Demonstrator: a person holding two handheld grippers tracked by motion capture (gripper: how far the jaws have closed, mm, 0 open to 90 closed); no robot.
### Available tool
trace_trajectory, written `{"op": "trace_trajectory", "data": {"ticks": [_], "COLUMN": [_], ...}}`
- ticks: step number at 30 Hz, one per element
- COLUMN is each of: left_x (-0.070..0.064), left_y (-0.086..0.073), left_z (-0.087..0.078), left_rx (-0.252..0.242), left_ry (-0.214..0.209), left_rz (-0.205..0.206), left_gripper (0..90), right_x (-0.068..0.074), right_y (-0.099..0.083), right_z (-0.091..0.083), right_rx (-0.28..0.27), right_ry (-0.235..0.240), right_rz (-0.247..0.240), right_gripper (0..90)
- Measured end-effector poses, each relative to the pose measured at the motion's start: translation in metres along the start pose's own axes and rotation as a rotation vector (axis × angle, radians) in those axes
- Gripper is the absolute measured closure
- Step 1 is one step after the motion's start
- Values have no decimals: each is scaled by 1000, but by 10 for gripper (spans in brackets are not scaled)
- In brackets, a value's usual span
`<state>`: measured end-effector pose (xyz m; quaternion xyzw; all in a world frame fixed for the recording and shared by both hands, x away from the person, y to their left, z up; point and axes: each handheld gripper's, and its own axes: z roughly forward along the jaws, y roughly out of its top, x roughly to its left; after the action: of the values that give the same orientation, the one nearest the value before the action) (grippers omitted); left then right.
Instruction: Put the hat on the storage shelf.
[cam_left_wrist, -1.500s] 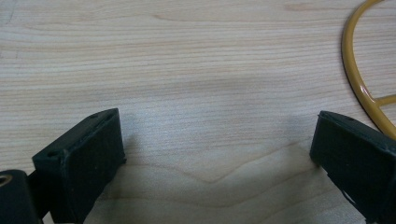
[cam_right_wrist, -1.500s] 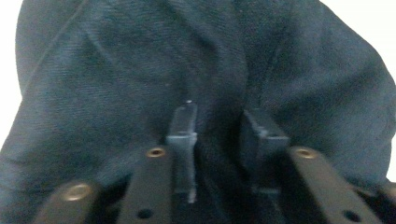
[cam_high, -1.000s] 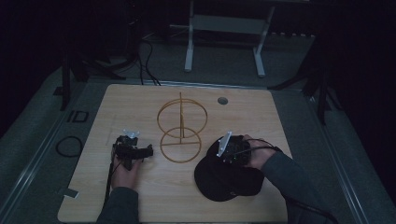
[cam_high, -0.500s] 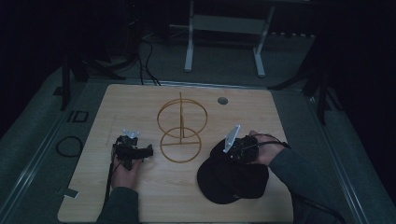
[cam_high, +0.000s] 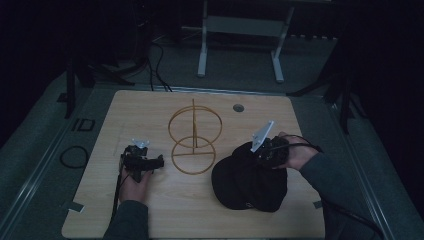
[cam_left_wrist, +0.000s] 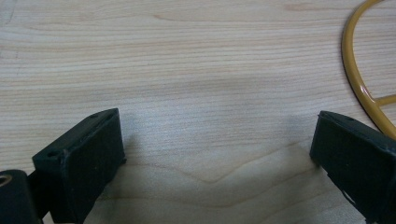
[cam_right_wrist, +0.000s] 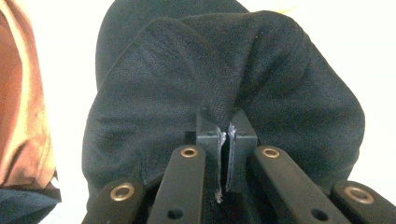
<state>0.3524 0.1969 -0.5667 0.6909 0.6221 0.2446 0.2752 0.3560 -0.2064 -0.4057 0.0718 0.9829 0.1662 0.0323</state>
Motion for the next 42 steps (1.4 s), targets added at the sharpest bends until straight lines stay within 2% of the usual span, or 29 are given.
{"op": "trace_trajectory", "data": {"ticks": [4,10,16,29,42], "left_x": [0,0,0,0,0], "left_y": [0,0,0,0,0], "left_z": [0,0,0,0,0], "left_rx": [0,0,0,0,1], "left_ry": [0,0,0,0,0], "left_rz": [0,0,0,0,0], "left_gripper": [24,24,24,24,24], "right_x": [-2,-4,-6,-12,-16], "right_y": [-3,-4,-2,-3,-10], "right_z": [-3,-9,-19,-35,-50], "right_rx": [-13,-24,-10,-6,-52], "right_ry": [4,5,5,-16,-37], "right_rz": [12,3,-15,-4,10], "right_gripper": [865,865,865,865,865]}}
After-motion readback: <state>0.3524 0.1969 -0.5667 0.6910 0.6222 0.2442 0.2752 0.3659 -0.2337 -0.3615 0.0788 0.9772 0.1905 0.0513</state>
